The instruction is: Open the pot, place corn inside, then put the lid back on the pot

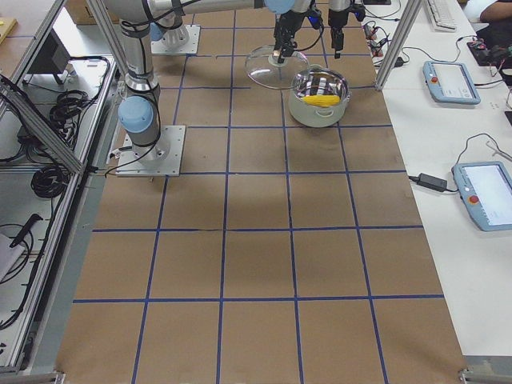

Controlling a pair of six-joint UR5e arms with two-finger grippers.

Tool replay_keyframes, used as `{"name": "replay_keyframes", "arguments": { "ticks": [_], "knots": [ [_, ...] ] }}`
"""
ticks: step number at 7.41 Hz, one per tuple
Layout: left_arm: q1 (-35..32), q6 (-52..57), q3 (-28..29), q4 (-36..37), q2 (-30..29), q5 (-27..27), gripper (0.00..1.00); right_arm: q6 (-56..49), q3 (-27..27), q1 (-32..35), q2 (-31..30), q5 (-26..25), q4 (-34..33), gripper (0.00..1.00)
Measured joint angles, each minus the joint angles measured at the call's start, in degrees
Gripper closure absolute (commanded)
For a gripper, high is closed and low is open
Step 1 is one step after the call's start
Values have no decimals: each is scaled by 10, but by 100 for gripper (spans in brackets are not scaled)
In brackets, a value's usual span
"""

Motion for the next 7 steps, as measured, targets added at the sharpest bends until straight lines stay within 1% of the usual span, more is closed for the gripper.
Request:
{"name": "replay_keyframes", "arguments": {
  "ticks": [2,3,5,7],
  "knots": [
    [53,49,-39,-56,59,9,0,-8,-12,-4,25,-11,-50,69],
    [80,66,-68,-75,94,12,0,-9,-34,-2,55,-13,-71,69],
    [139,118,-140,-109,184,40,0,-8,-100,11,129,-9,-85,69],
    [169,144,-226,-144,287,72,0,-3,-158,39,196,-8,-88,69]
  ]
}}
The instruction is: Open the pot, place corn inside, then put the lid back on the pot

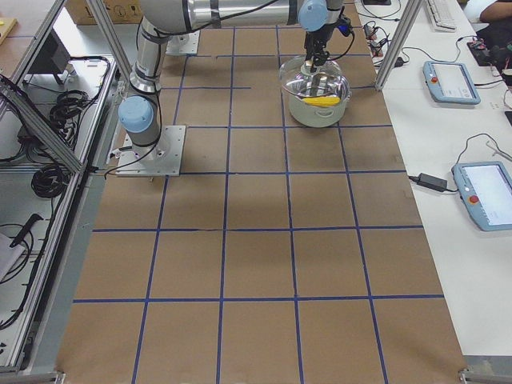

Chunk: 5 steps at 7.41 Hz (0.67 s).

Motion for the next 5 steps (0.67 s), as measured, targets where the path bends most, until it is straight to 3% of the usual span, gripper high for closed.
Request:
{"name": "replay_keyframes", "arguments": {
  "ticks": [2,5],
  "knots": [
    [3,3,-88,-5,85,9,0,0,-39,11,43,1,-1,69],
    [2,0,-172,64,126,18,0,-2,-82,12,79,0,0,69]
  ]
}}
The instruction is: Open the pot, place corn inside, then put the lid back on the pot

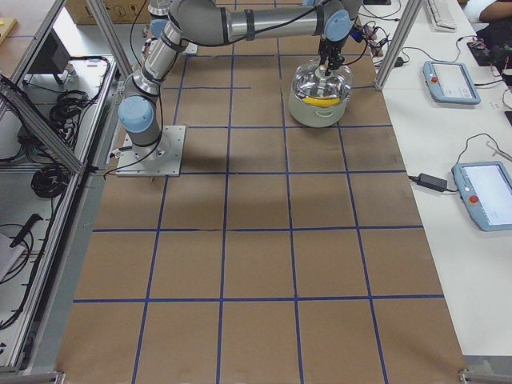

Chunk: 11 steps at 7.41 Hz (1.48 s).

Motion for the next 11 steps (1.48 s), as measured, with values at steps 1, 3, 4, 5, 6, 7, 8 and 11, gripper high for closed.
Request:
{"name": "replay_keyframes", "arguments": {
  "ticks": [1,3,4,5,6,7,8,11],
  "knots": [
    [-1,-2,-3,-6,5,6,0,-1,-5,0,6,0,1,69],
    [-2,-2,-4,-21,10,8,0,-2,-7,-4,13,1,5,69],
    [-2,-2,-3,-22,10,5,0,-2,-7,-5,14,1,7,69],
    [-2,-1,-3,-22,10,4,0,-3,-6,-6,15,1,8,69],
    [-2,1,-3,-22,10,3,0,-3,-4,-7,15,0,9,69],
    [-2,2,-3,-22,10,3,0,-3,-2,-8,15,0,9,69],
    [-2,3,-3,-22,10,3,0,-4,-1,-9,15,0,10,69],
    [-1,4,-4,-22,10,5,0,-4,1,-11,15,-1,13,69]
  ]
}}
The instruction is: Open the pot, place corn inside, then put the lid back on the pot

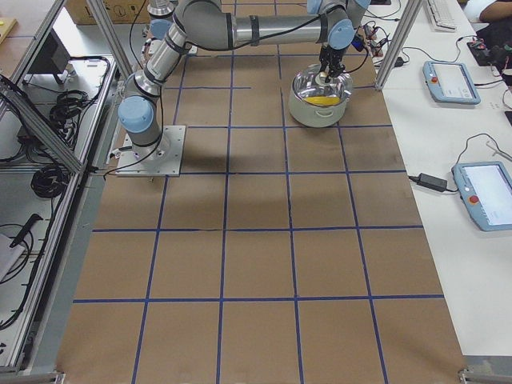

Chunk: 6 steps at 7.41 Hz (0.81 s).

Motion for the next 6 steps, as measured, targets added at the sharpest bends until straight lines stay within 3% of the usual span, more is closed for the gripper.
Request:
{"name": "replay_keyframes", "arguments": {
  "ticks": [3,4,5,6],
  "knots": [
    [0,0,-1,0,0,1,0,0,1,0,0,0,4,69],
    [0,0,-3,0,1,2,0,0,2,-1,0,0,5,63],
    [0,0,-4,0,1,2,0,1,2,-1,1,0,5,44],
    [-1,0,-5,1,1,3,0,1,2,-1,1,0,5,32]
  ]
}}
